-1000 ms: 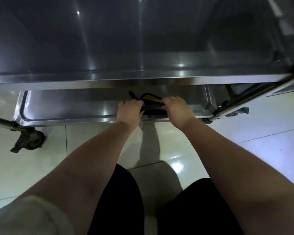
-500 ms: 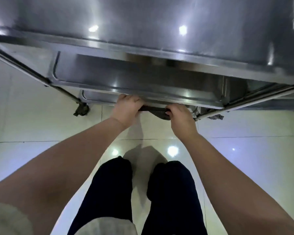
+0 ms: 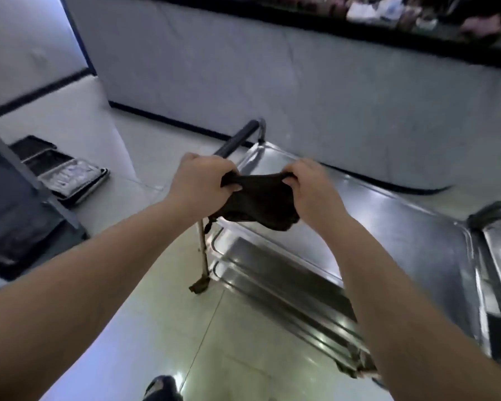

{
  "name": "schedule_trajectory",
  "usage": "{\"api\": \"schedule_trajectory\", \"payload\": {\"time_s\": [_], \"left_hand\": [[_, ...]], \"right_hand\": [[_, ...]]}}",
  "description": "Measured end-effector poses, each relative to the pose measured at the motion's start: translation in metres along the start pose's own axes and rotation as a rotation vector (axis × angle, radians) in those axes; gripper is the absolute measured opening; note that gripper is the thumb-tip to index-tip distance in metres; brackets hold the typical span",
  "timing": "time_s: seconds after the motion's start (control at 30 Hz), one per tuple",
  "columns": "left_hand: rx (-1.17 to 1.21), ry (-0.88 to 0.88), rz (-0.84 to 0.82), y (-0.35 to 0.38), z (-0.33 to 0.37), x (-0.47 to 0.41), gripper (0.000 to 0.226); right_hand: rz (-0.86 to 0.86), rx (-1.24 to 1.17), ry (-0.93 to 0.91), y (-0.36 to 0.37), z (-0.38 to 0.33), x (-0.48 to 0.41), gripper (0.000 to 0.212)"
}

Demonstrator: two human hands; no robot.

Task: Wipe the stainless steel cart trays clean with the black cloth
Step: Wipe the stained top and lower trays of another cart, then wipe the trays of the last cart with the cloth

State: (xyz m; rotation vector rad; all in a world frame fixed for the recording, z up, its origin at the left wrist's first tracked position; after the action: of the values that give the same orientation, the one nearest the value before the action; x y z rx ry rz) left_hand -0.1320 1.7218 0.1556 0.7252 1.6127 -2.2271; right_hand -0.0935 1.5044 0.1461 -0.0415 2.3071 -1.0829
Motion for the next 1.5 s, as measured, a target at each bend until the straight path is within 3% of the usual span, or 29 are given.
{"api": "schedule_trajectory", "payload": {"time_s": [0.23, 0.37, 0.47, 0.6, 0.8, 0.93, 1.13, 1.33, 1.5], "left_hand": [[-0.226, 0.071, 0.064, -0.096, -0.149, -0.121, 0.025], [-0.378, 0.205, 0.083, -0.138, -0.222, -0.192, 0.028], [-0.495, 0.331, 0.130, -0.146, -0.268, -0.240, 0.029], [-0.521, 0.361, 0.180, -0.130, -0.327, -0.300, 0.027], [-0.510, 0.327, 0.201, -0.094, -0.415, -0.395, 0.026], [-0.531, 0.306, 0.162, -0.072, -0.466, -0.475, 0.023], [-0.464, 0.312, 0.256, -0.011, -0.524, -0.597, 0.023], [-0.322, 0.444, 0.297, 0.091, -0.547, -0.739, 0.025], [-0.105, 0.592, 0.290, 0.179, -0.517, -0.869, 0.027]], "right_hand": [[0.111, 0.129, -0.176, 0.059, -0.120, -0.185, 0.016], [0.143, 0.259, -0.235, 0.091, -0.166, -0.276, 0.015], [0.168, 0.320, -0.228, 0.113, -0.185, -0.336, 0.016], [0.251, 0.481, -0.264, 0.147, -0.193, -0.410, 0.020], [0.337, 0.485, -0.360, 0.215, -0.172, -0.517, 0.021], [0.368, 0.429, -0.323, 0.262, -0.159, -0.596, 0.022], [0.422, 0.417, -0.271, 0.300, -0.112, -0.723, 0.020], [0.480, 0.590, -0.212, 0.314, -0.024, -0.827, 0.019], [0.564, 0.731, -0.076, 0.290, 0.064, -0.896, 0.014]]}}
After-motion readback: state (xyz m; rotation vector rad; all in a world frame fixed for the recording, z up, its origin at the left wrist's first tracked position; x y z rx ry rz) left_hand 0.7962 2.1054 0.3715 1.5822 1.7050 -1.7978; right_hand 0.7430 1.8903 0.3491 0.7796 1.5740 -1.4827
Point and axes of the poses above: each hand's wrist, its own x-axis away from the middle knuckle, its own y-axis out of the palm, z = x × y, the point moved 1 cm from there along -x, towards the middle knuckle, and after that the axes turned 9 degrees about z, right-handed, at the moved point
